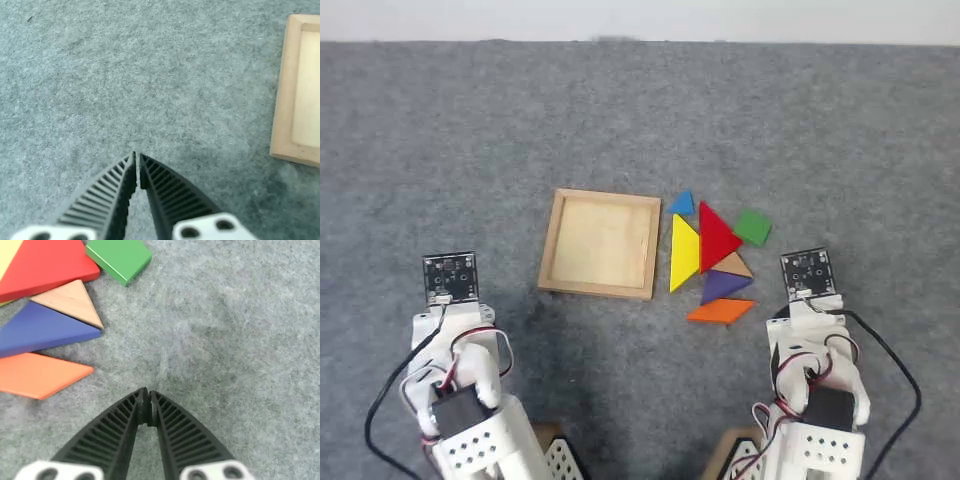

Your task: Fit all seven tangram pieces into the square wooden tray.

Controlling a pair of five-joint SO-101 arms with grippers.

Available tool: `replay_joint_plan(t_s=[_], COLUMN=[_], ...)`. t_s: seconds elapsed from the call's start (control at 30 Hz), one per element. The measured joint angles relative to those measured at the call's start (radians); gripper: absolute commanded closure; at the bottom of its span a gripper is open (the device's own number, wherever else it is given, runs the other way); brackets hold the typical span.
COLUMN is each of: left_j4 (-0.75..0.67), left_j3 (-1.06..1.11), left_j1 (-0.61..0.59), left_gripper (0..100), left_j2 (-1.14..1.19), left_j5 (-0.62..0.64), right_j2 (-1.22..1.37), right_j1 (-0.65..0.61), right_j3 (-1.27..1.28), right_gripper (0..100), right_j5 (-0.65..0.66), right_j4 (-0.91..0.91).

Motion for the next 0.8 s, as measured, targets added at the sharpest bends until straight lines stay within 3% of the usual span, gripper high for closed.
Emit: replay_joint_plan(t_s=[0.23,0.33,0.47,0.57,0.67,0.8], left_j4=[0.0,0.0,0.0,0.0,0.0,0.0], left_j3=[0.0,0.0,0.0,0.0,0.0,0.0], left_j1=[0.0,0.0,0.0,0.0,0.0,0.0], left_gripper=[98,98,98,98,98,98], left_j2=[0.0,0.0,0.0,0.0,0.0,0.0], left_j5=[0.0,0.0,0.0,0.0,0.0,0.0], right_j2=[0.0,0.0,0.0,0.003,0.183,0.569], right_j1=[-0.005,-0.003,-0.002,-0.071,-0.158,-0.299], right_j3=[0.0,-0.003,-0.161,-0.331,-0.459,-0.647], right_gripper=[98.9,98.9,98.9,98.9,98.9,98.7], right_j5=[0.0,0.066,0.097,0.083,0.074,-0.054], right_j4=[-0.025,-0.081,-0.029,0.049,0.031,-0.049])
